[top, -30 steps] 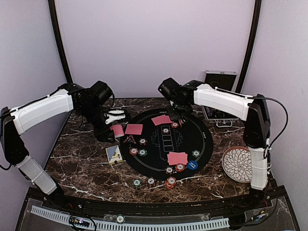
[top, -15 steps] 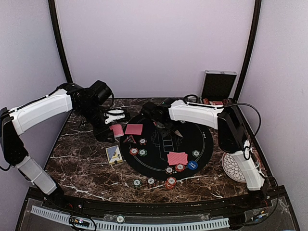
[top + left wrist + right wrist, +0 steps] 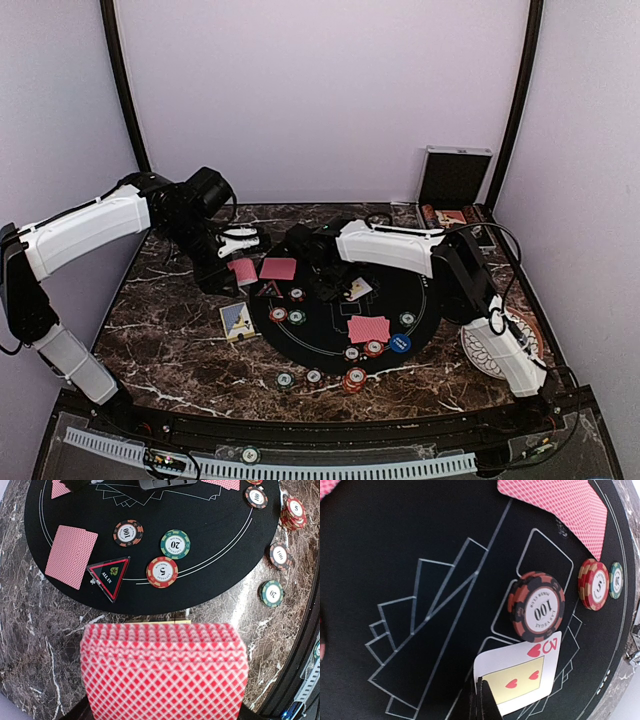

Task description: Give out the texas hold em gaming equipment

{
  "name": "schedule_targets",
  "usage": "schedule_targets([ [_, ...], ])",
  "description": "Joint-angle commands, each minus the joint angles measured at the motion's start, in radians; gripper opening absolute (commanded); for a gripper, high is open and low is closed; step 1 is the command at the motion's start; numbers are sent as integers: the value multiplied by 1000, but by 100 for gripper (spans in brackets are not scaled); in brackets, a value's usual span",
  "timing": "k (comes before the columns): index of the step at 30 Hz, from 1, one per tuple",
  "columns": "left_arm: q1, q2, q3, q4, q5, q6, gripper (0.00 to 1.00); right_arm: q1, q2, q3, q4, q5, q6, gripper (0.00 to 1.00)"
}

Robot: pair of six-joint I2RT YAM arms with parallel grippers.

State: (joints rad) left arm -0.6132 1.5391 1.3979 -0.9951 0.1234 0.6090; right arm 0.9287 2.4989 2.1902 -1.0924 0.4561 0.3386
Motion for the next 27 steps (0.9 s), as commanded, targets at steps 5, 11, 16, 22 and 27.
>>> schedule_targets([
  [5, 6, -35, 27, -20, 18, 10, 0, -14, 37, 50, 43, -68, 41, 0],
  [11, 6, -33, 27, -19, 18, 9, 0, -56, 41, 74, 82, -84, 79, 0],
  [16, 6, -32, 28, -20, 15, 11, 0, -88, 46, 97, 120, -125, 112, 0],
  [22, 6, -30, 33, -22, 15, 12, 0, -97, 19, 34, 176, -258, 144, 39],
  [27, 6, -26, 36, -23, 17, 13, 0, -99, -30, -56, 269, -378, 185, 81],
])
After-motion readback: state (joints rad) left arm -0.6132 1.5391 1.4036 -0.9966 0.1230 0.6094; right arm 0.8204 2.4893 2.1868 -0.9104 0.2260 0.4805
